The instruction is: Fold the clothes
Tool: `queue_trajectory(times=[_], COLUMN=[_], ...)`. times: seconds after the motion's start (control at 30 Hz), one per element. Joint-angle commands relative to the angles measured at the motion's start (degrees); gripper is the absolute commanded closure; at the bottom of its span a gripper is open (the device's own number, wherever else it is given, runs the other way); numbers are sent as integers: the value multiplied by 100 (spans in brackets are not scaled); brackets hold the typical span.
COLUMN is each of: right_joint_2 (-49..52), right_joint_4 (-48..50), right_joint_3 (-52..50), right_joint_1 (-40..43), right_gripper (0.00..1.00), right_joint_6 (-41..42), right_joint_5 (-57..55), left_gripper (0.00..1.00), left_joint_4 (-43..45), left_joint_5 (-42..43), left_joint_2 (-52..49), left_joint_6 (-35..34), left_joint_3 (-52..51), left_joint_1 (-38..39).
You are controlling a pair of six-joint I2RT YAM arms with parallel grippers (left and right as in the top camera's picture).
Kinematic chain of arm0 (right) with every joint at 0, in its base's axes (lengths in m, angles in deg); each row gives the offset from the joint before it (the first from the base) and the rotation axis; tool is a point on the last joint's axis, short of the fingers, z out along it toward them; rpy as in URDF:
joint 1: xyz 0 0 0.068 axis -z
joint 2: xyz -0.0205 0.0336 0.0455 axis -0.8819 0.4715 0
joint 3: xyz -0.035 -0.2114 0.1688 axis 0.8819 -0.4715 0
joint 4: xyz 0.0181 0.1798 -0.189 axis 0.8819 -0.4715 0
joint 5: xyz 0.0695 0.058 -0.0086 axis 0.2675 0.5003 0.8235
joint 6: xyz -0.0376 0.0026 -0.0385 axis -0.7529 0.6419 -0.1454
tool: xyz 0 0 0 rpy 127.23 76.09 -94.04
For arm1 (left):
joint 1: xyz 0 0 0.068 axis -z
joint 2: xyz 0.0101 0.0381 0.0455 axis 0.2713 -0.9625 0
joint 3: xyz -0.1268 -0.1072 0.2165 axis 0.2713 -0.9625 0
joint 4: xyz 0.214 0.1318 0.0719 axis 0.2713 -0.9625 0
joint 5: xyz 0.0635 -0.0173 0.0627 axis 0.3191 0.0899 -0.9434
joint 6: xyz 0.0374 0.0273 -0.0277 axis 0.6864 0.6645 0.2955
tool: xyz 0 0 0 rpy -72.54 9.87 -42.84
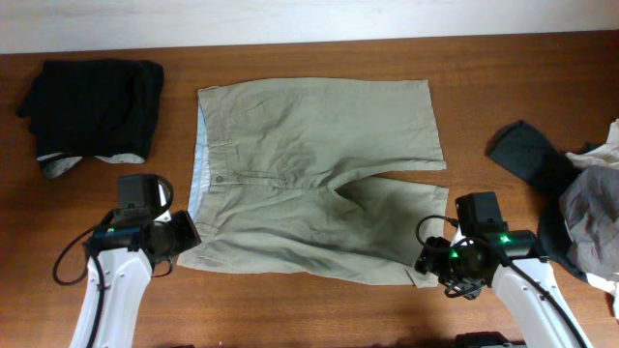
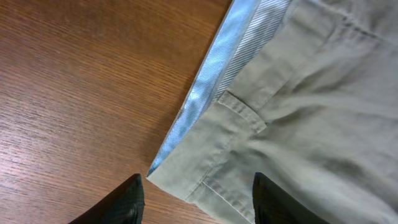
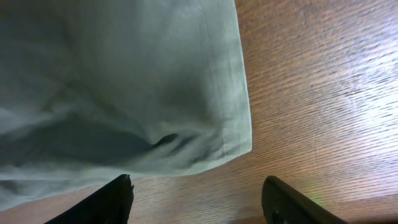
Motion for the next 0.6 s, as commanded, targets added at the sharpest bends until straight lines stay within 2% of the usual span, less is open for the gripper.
queue_trajectory(times=[0.0,0.17,0.33,0.57], right_joint_2=[-48,-48,-48,-48], right_joint_4=[24,20,72,219], right_joint_3=[-116,-118,-118,-116], right_joint_1=[37,35,35,35], right_gripper=[29,29,29,28], right_joint_6=[31,26,26,-4], right_joint_5=[48,48,48,50], left_gripper=[42,42,36,35], left_joint_4=[15,-4,-28,164], left_joint_5=[232,411,258,260], left_joint_2=[-503,-1082,-1093,-1093], left_joint_6=[201,83,28,52], left_joint_3=[-61,-61,-63,-168], left_joint_1=[-31,-31,-31,-28])
